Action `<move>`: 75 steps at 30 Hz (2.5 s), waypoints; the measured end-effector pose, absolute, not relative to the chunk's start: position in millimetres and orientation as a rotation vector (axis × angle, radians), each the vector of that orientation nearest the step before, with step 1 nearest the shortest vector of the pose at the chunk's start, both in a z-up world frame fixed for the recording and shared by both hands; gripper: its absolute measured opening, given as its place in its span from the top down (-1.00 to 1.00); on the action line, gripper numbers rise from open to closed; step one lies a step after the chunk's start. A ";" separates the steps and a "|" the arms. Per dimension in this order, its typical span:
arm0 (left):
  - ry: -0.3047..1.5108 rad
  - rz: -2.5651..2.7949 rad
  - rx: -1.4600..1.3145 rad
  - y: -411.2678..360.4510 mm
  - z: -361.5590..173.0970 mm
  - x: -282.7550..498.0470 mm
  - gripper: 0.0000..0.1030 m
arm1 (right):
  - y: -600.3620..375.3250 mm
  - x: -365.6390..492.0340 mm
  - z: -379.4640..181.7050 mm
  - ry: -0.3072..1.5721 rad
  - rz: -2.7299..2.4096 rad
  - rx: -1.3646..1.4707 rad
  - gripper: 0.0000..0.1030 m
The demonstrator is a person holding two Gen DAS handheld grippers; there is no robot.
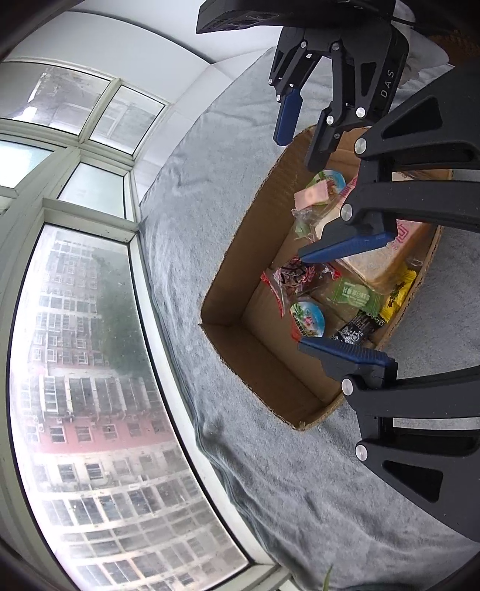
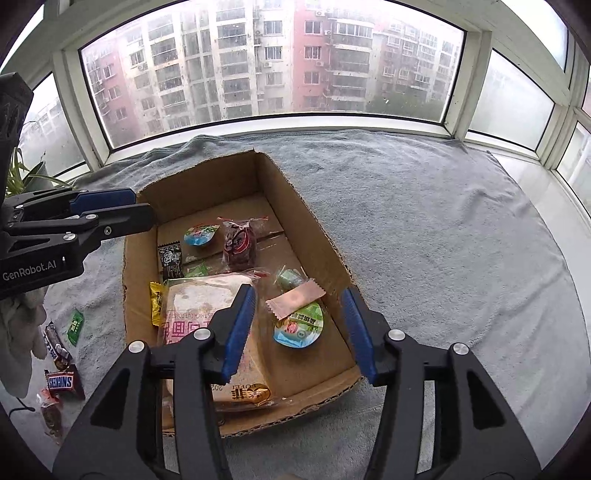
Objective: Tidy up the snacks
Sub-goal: 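Carry the pink strip and green candy into the box and release both, then move both grippers back over the remaining snacks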
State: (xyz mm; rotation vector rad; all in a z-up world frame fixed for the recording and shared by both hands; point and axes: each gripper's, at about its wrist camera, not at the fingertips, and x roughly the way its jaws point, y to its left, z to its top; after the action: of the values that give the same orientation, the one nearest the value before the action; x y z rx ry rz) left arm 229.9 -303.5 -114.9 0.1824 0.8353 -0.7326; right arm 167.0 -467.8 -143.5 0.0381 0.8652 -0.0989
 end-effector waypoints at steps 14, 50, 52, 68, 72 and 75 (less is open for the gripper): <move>0.791 -0.725 0.190 -298.0 -97.9 219.8 0.22 | -458.6 153.9 -125.3 0.827 -0.097 0.039 -0.43; 0.823 -0.437 -0.023 -73.3 -96.1 156.0 0.22 | -353.1 92.1 -122.6 0.845 0.224 0.091 -0.73; 0.841 -0.424 -0.032 -64.7 -103.6 146.1 0.22 | -339.4 87.4 -127.0 0.858 0.265 0.085 -0.73; 1.034 -0.508 -0.096 -75.1 -161.6 58.3 0.05 | -265.7 117.5 -166.7 1.009 0.551 0.014 -0.18; 1.070 -0.516 -0.111 -80.9 -170.8 50.8 -0.06 | -245.7 129.7 -179.2 1.056 0.614 -0.006 -0.10; 1.085 -0.504 -0.109 -81.6 -175.9 47.7 -0.06 | -233.1 135.4 -189.2 1.089 0.652 -0.011 -0.08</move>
State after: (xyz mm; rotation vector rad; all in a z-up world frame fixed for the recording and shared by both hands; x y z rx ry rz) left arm 47.7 -81.6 -175.9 -0.1086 1.0849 -0.5045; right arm 135.4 -233.1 -189.2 -0.0113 1.0894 0.6518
